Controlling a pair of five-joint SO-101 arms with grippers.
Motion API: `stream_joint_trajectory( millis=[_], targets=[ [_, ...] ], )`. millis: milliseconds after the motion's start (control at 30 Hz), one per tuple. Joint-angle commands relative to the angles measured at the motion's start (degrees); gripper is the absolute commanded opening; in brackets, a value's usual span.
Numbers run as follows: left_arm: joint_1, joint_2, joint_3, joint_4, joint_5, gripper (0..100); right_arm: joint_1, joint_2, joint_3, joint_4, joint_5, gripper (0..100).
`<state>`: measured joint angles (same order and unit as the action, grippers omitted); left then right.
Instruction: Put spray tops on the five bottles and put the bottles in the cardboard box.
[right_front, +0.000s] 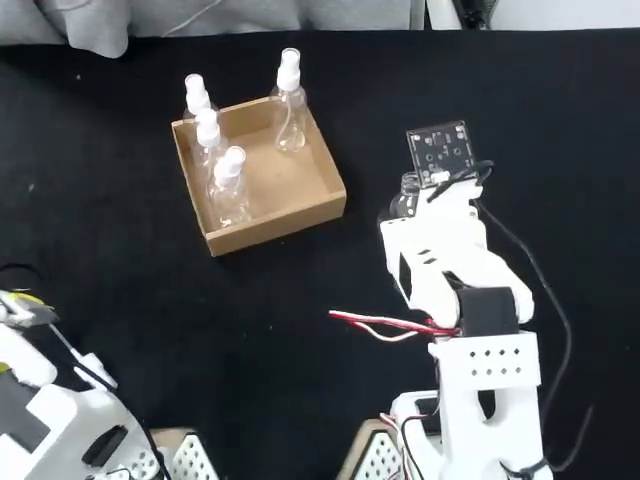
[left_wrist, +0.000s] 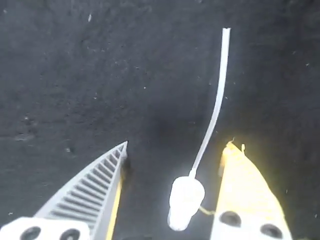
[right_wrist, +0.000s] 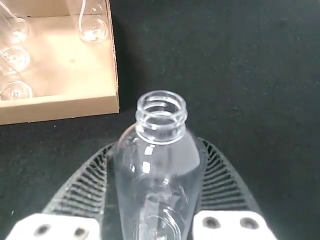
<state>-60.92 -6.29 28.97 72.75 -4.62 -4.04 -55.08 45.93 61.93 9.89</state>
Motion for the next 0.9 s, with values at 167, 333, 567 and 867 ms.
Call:
stream_joint_trajectory(
  millis=[167,333,567,867],
  targets=[
    [-2.07,-0.79,-11.21,7.47,-19.96,28,0.97,-1.27,-0.31,-1.41,0.09,9.8],
    [-1.8,-0.79,-12.62,9.05,-32.44,28,0.97,-1.27,-0.31,-1.41,0.09,9.8],
    [-1.27,-0.88,-12.79,8.79,-42.11,28,0.97,-1.27,-0.31,-1.58,0.09,9.8],
    [2.77,-0.88,-13.93,9.23,-58.64,28,1.05,-1.27,-0.31,-1.67,0.09,9.8]
  ],
)
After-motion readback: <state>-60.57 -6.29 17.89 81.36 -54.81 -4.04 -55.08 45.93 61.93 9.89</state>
